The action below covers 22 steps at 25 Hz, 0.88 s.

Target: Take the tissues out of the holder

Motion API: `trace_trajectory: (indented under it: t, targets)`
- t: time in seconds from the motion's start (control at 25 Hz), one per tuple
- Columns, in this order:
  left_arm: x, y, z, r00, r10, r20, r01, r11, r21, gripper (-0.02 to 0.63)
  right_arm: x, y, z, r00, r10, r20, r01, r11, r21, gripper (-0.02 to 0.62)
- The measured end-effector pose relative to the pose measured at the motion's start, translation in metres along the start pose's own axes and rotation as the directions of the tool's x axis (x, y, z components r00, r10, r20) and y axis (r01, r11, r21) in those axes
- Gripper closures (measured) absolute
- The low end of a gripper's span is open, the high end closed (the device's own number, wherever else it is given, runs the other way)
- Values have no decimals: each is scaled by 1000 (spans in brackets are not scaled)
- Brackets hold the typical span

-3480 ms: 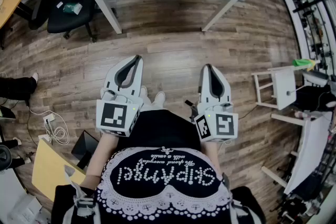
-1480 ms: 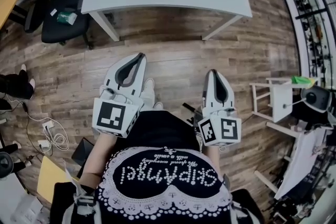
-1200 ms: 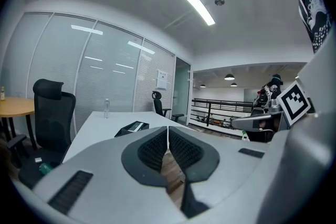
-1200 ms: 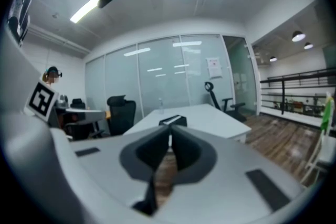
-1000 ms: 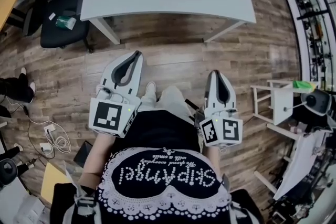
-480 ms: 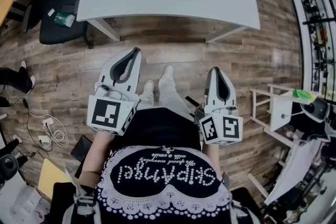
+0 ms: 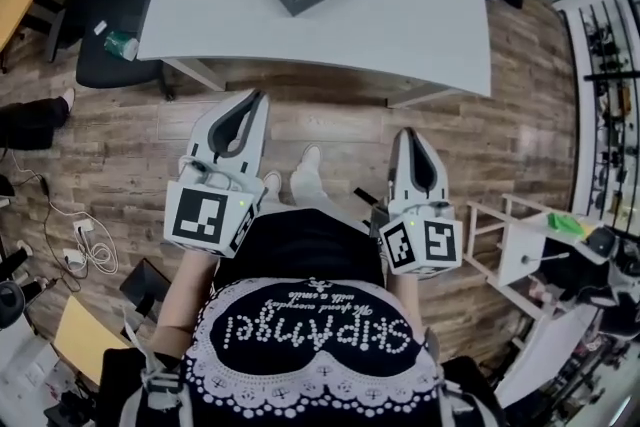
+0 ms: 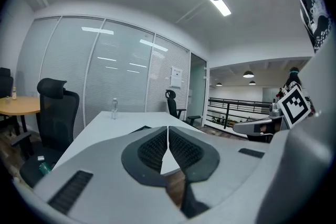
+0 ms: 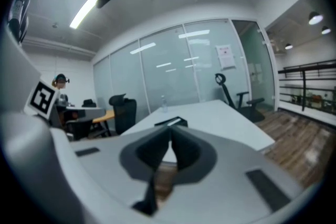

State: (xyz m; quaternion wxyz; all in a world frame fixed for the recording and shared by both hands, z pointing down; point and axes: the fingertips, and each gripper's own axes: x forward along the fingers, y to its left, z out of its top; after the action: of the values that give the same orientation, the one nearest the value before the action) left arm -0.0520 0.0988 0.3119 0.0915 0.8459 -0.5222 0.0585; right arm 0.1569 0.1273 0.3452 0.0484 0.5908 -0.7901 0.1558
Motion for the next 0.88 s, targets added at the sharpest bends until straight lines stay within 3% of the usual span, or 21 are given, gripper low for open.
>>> trace_trajectory:
  t: [0.4,0.88]
  targets:
    - [40,-6,9,998,54,27,-54,999,4,575,25,-42,17,999,37,13,-37,999,-12,560]
    - [51,-20,22,993,107,51,-108,994,17,575,26,-72,16,999,52,8,-53,998,22,560]
